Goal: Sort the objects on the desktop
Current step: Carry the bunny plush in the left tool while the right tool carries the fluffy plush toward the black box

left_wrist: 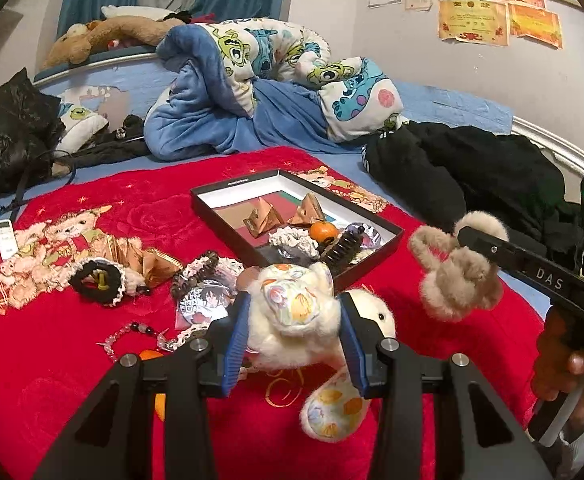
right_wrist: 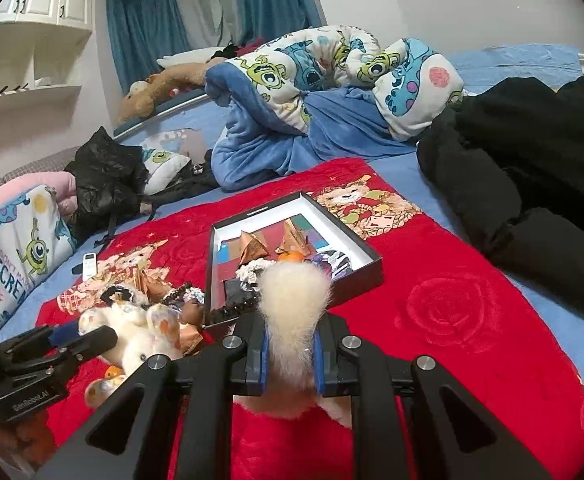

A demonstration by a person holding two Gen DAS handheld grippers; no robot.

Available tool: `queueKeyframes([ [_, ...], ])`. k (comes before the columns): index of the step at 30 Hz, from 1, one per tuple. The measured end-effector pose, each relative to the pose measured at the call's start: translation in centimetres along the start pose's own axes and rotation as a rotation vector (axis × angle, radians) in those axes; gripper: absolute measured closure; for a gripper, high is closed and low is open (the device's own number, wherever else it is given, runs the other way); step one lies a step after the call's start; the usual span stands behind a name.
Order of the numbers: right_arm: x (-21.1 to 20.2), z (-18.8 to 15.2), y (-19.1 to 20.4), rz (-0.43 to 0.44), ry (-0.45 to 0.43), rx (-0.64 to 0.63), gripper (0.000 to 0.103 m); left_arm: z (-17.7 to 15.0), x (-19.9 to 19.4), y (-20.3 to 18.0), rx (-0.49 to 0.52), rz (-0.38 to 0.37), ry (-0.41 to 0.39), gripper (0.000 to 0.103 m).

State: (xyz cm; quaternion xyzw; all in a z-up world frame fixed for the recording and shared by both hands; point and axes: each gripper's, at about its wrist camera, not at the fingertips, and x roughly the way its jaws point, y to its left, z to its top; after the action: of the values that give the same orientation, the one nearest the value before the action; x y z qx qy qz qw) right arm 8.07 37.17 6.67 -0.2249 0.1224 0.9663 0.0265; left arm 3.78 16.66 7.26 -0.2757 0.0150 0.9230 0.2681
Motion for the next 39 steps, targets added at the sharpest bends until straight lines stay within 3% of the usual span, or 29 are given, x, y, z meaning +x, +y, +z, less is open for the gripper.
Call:
queueKeyframes([
  [9, 0.5, 0.3, 1.0, 0.018, 0.000, -0.011, 0.088, -0.1, 0.7, 0.8, -0.044, -0.041, 0.016, 0.059],
  [16, 0.9, 1.2, 1.3, 0.037, -0.014, 0.013, 0.088, 1.0, 1.9, 1.3, -0.056, -0.029, 0.020, 0.059],
  [28, 3.6, 4.3, 2.2, 0.050, -0.020, 0.002, 0.088, 6.7, 4.2, 1.7, -0.057, -0.017, -0.020, 0.059],
  [35, 7.3, 6.9, 1.4, 0.037, -0.031, 0.051, 0.088, 10.0, 8.3, 3.0, -0.083, 0.012, -0.032, 0.059],
  [39, 9.8, 8.7, 1.3, 0.045, -0.033, 0.015, 0.087, 12.2, 11.1, 4.1, -0.090, 0.041, -0.041, 0.059],
])
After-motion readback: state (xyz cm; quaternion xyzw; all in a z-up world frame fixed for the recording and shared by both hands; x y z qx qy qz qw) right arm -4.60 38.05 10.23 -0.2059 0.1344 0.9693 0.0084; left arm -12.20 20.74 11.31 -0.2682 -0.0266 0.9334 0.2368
